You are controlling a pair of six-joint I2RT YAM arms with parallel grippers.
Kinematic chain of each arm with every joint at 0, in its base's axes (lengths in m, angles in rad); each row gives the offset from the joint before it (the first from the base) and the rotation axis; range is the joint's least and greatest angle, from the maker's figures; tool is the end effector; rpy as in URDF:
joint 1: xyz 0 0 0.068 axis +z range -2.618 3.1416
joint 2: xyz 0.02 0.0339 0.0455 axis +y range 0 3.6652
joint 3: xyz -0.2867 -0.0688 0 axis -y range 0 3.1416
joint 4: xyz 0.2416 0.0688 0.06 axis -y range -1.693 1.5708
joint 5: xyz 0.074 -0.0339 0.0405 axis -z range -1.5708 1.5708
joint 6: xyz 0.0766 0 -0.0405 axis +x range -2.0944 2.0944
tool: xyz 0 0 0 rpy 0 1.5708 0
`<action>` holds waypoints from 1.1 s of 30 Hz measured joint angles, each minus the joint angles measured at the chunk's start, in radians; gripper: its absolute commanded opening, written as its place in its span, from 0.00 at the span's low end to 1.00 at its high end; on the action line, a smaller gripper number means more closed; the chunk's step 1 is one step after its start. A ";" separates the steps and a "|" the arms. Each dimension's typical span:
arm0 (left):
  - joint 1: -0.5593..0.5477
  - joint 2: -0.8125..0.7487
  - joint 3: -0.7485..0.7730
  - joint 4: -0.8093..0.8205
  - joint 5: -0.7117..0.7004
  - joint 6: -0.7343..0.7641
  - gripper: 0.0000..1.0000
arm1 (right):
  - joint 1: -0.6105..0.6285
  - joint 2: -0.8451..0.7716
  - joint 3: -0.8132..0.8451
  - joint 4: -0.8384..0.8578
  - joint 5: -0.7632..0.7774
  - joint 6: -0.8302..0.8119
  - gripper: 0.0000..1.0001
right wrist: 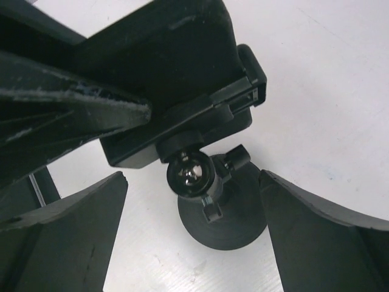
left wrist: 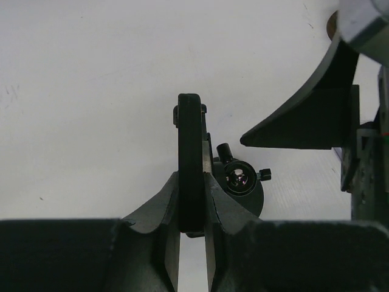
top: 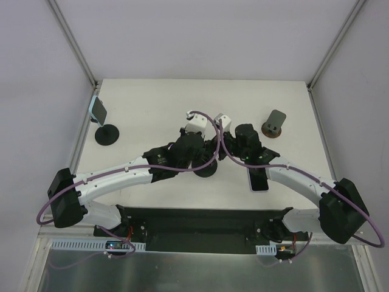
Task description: Remove the phone from the phone stand
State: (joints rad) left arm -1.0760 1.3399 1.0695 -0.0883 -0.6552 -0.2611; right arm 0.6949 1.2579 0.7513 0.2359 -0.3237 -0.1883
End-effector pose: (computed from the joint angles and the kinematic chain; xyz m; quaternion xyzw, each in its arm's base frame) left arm 0.1975 -0.2677 0.3386 0.1401 0.7871 -0.1268 0.5872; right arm 0.2251 0.2194 0.2823 -0.4239 0.6686 0.2739 0.5461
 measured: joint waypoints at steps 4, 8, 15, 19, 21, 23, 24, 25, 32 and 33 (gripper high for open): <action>0.005 -0.010 -0.006 0.001 0.024 0.013 0.00 | 0.006 0.054 0.025 0.014 -0.019 -0.008 0.76; 0.011 -0.023 -0.016 0.000 0.039 0.018 0.00 | 0.010 0.072 0.032 0.013 -0.029 -0.026 0.50; 0.015 -0.035 -0.021 -0.006 0.049 0.022 0.00 | 0.018 0.077 0.034 0.021 -0.031 -0.080 0.01; 0.032 -0.058 -0.039 -0.002 0.061 0.024 0.00 | 0.026 0.072 0.034 0.019 -0.035 -0.111 0.01; 0.047 -0.076 -0.055 0.002 0.078 0.020 0.00 | 0.031 0.069 0.034 0.014 -0.035 -0.110 0.01; 0.073 -0.098 -0.071 0.004 0.108 0.013 0.00 | 0.037 0.064 0.031 0.013 -0.029 -0.109 0.01; 0.085 -0.108 -0.077 0.003 0.127 0.010 0.00 | 0.041 0.061 0.028 0.014 -0.029 -0.109 0.01; 0.096 -0.117 -0.084 0.003 0.143 0.010 0.00 | 0.043 0.057 0.026 0.014 -0.029 -0.109 0.01; 0.163 -0.159 -0.110 -0.002 0.234 0.011 0.00 | 0.049 0.035 0.000 0.045 -0.057 -0.108 0.01; 0.169 -0.166 -0.117 -0.001 0.242 0.011 0.00 | 0.049 0.034 -0.003 0.050 -0.060 -0.108 0.01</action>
State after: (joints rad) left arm -0.9070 1.1744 0.9527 -0.0895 -0.4129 -0.2501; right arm 0.7441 1.2922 0.7479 0.2863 -0.3836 -0.2962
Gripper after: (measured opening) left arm 0.145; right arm 0.325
